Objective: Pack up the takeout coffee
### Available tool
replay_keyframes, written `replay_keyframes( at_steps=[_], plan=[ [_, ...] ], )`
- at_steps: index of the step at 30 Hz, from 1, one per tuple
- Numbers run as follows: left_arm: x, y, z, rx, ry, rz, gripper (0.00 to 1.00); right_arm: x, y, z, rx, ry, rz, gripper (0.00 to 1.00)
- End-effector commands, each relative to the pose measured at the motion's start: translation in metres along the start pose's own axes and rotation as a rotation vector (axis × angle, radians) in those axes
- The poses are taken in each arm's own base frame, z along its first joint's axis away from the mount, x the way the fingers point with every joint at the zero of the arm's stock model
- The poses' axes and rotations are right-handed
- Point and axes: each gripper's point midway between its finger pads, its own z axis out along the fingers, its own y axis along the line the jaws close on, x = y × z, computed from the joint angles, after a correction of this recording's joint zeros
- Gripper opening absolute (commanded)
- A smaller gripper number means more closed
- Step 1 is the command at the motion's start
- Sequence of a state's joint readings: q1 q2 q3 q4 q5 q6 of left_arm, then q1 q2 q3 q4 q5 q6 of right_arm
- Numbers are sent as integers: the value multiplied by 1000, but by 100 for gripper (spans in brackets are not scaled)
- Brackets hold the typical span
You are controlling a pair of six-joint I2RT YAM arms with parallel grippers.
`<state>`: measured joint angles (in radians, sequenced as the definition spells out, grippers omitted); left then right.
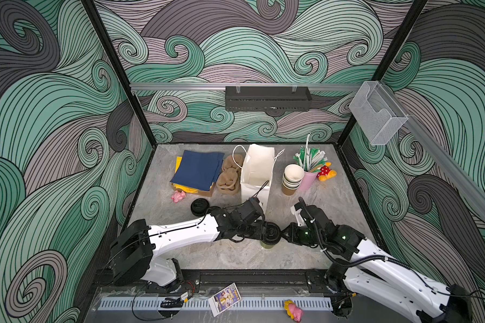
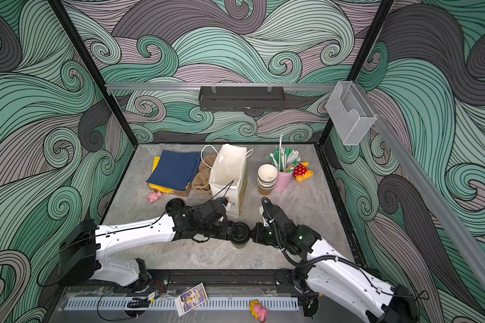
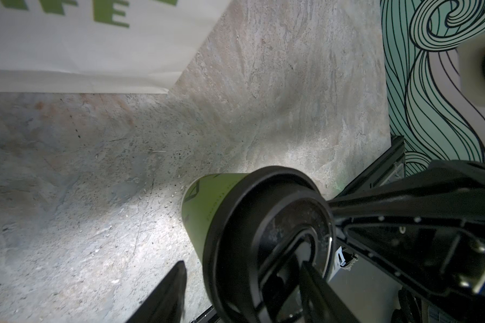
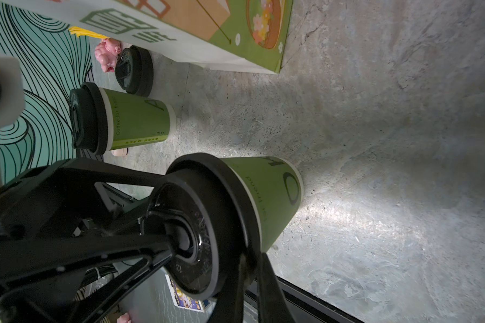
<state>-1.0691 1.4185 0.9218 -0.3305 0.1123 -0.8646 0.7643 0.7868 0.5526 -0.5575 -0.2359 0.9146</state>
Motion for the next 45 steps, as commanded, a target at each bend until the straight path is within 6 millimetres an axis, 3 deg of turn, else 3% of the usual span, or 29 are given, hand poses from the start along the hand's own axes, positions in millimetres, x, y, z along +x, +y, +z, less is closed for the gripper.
replay_keyframes(
  at_steps=[1,18,25,27,30,32,34,38,45],
  plan=[
    [15,24,4,-99,60,3,62,2,-8,3,21,5,26,10],
    [18,28,6,-115,69,5,61,27,-52,9,215,111,38,8],
    [19,30,7,-115,68,-1,61,32,-62,12,262,145,28,9],
    [20,30,8,-117,72,-2,61,31,-58,12,250,146,23,9],
    [20,30,7,-114,70,-2,61,19,-36,8,150,89,-2,15],
    [19,28,6,-108,65,-1,61,5,-20,-3,87,7,-27,25],
    [18,28,5,-108,65,3,61,-7,-10,-16,53,-72,-47,27],
    [18,28,6,-106,64,5,61,-20,-14,-31,74,-169,-44,30],
    [17,26,5,-103,61,10,61,-17,-26,-17,126,-99,19,30]
  ],
)
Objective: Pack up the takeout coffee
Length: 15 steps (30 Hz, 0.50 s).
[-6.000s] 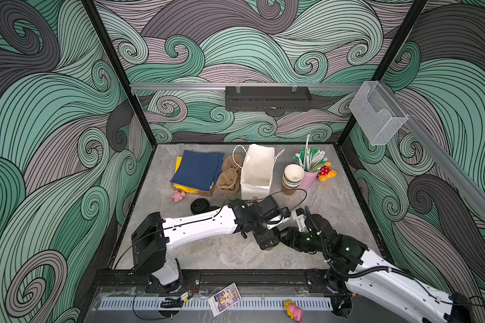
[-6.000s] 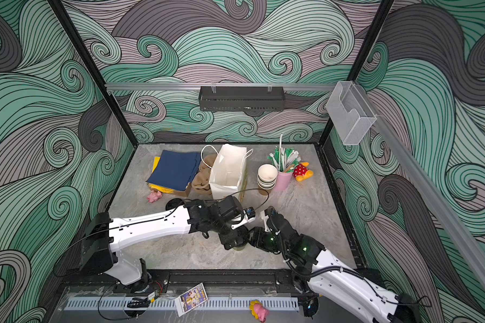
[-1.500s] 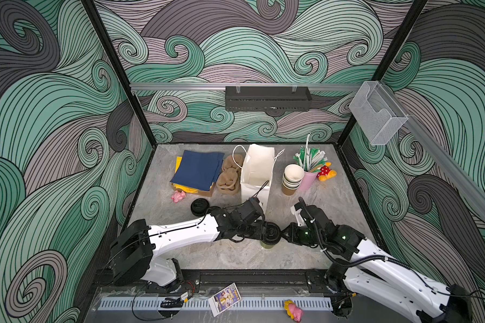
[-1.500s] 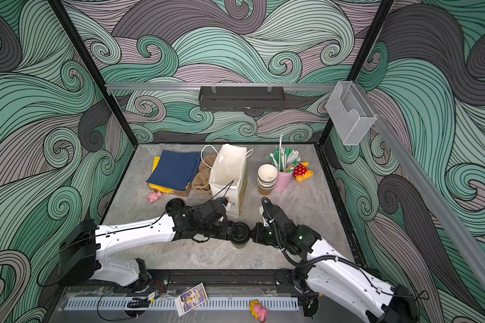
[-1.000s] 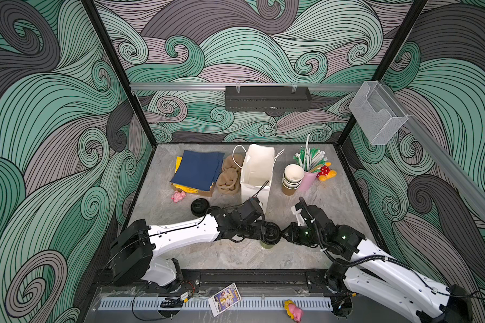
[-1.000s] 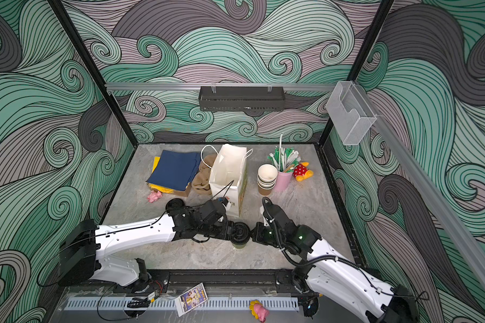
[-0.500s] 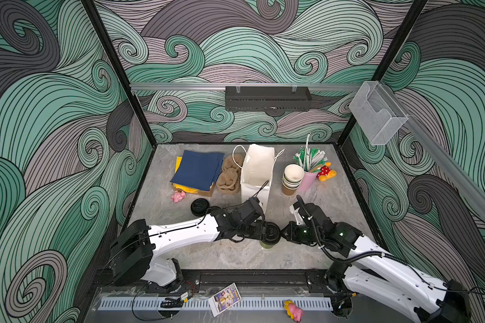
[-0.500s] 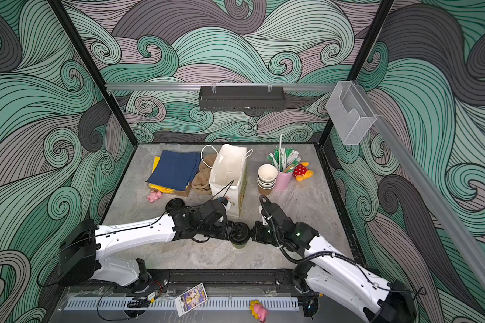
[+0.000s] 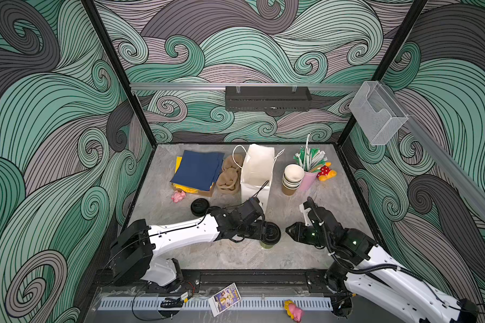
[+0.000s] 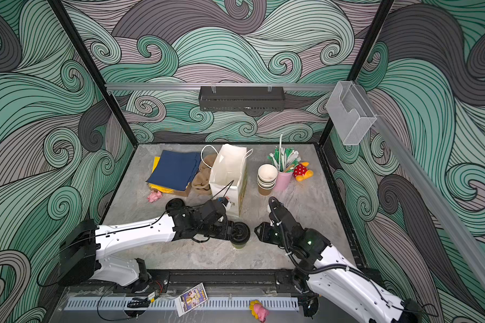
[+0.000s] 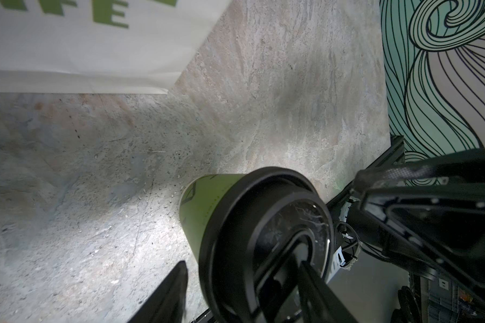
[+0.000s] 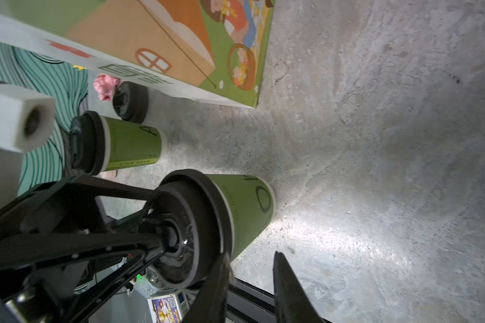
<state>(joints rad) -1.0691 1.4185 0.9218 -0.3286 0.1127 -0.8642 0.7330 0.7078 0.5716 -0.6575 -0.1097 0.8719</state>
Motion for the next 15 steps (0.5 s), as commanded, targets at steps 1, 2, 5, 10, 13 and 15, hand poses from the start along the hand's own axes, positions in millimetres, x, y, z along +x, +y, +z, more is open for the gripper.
replay_keyframes(
  at_steps=[1,2,5,10,13,15],
  plan=[
    [17,26,5,-106,62,10,61,-1,-5,6,29,31,43,30],
    [16,26,4,-106,60,11,61,-1,-2,8,16,41,52,30],
    [16,26,5,-103,57,12,61,-2,5,11,-24,57,73,30],
    [16,27,5,-105,57,14,61,-1,9,16,-40,86,90,29],
    [16,27,5,-101,51,8,61,0,13,20,-63,99,98,29],
    [16,26,5,-100,51,7,61,-1,16,22,-81,105,99,29]
  ],
)
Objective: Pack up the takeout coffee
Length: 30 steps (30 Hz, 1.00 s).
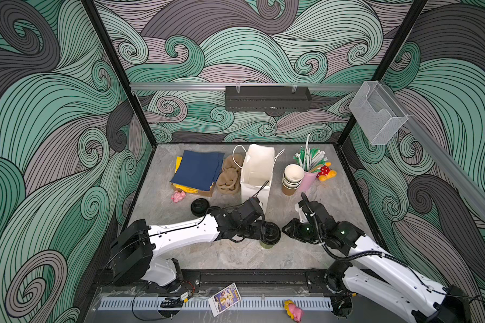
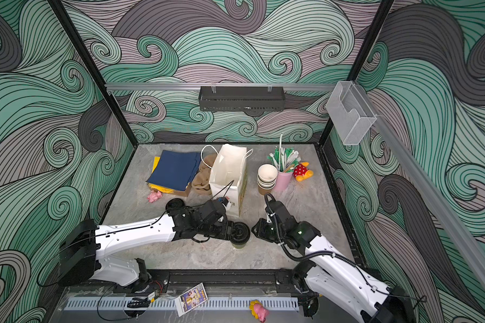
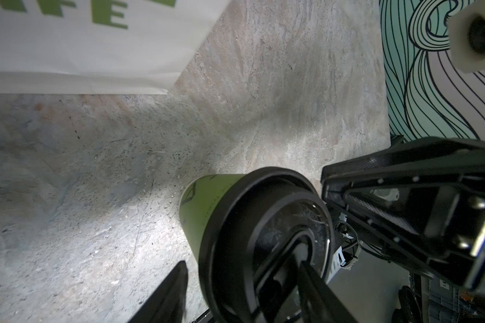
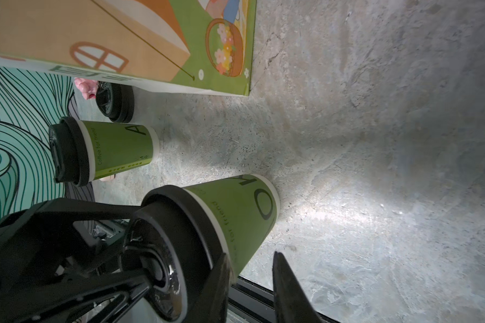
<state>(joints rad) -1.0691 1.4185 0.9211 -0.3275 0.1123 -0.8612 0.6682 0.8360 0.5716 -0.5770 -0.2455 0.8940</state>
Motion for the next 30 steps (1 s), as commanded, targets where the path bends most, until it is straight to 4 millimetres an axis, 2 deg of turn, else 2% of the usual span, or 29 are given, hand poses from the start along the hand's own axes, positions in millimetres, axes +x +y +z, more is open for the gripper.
replay_keyframes(
  at_steps=[1,8,19,30],
  plan=[
    [16,26,5,-100,54,8,61,-2,12,2,-60,8,13,29],
    [16,25,4,-104,58,15,61,-6,14,-2,-61,-18,15,29],
    [16,25,4,-104,58,15,61,-2,12,8,-60,23,23,29],
    [16,26,3,-108,50,12,61,15,-22,22,95,107,49,27]
  ],
)
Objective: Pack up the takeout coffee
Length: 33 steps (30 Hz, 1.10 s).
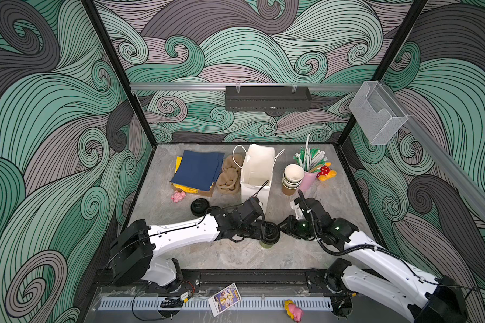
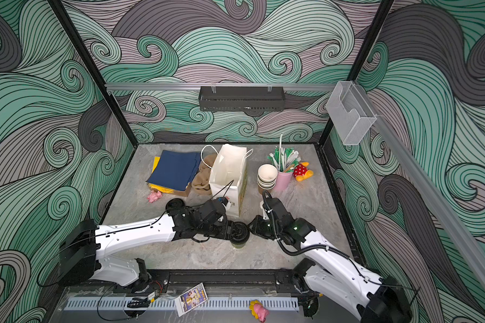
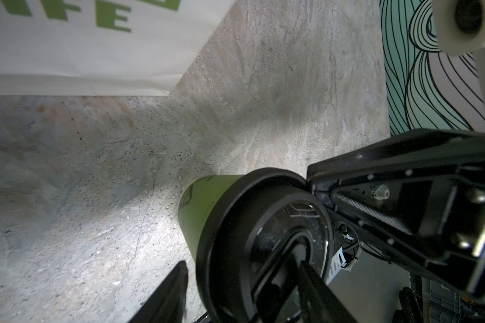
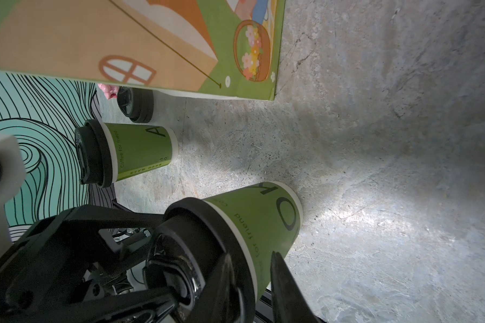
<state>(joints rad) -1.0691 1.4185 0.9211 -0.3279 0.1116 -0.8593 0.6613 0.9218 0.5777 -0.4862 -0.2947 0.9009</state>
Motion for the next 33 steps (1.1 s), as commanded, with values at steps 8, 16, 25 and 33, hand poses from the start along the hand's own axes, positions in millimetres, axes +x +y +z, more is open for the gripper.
replay_keyframes(
  at_steps=[8,16,25,33],
  plan=[
    [18,27,4,-106,54,10,60,31,-54,11,214,130,36,27],
    [20,29,5,-112,63,10,60,36,-65,7,276,159,15,27],
    [18,26,6,-103,62,16,60,-7,9,-40,46,-67,-147,36],
    [14,17,3,-68,50,37,62,16,13,-23,-88,14,-121,49]
  ],
)
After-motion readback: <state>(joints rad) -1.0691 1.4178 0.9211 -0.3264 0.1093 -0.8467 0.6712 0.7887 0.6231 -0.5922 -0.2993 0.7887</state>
